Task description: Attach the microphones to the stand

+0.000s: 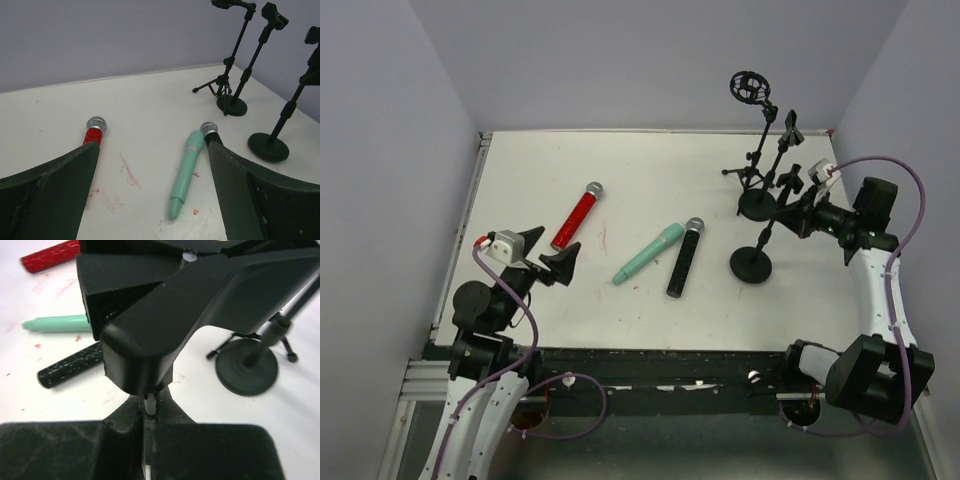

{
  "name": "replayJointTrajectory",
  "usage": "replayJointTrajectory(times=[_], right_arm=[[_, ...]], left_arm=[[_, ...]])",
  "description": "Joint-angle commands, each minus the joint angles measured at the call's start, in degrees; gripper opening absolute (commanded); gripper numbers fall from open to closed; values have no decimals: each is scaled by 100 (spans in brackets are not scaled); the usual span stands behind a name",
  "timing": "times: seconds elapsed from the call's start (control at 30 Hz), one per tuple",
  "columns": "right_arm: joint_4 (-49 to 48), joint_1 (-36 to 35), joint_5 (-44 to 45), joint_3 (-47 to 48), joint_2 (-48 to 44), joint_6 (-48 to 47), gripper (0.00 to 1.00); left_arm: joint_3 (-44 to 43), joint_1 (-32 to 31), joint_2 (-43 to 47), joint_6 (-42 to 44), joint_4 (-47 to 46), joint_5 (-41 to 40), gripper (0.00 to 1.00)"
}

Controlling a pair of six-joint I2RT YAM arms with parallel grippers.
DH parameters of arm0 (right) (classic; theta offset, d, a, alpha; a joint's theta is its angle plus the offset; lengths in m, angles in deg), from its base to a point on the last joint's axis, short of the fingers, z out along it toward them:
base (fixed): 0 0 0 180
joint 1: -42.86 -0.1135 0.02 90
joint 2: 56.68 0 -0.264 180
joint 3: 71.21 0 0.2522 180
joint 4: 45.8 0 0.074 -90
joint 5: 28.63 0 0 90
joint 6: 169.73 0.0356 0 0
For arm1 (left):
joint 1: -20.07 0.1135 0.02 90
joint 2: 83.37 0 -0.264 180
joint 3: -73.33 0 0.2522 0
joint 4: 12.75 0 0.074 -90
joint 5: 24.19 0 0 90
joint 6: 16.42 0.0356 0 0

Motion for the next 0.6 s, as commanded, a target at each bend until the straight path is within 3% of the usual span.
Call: replayJointTrajectory(times=[0.0,0.17,0.33,0.43,0.57], right_arm=[[344,-349,-874,233,-88,-378,2],[186,-849,-786,110,-105,-343,3],[465,-1149,-847,-153,-280,-850,11],[1246,-1167,-1066,-224,-395,-1789,25],[2048,-1167,-1050,-145,-518,-2478,48]], left_arm=[[28,-26,-129,-15,-130,233,98],[36,-26,-252,-137,-314,654,98],[177,-26,-419,-585,-920,1471,99],[317,-87,-630,-1103,-1368,1832,98],[414,-543,-832,-1272,-1668,1736,97]])
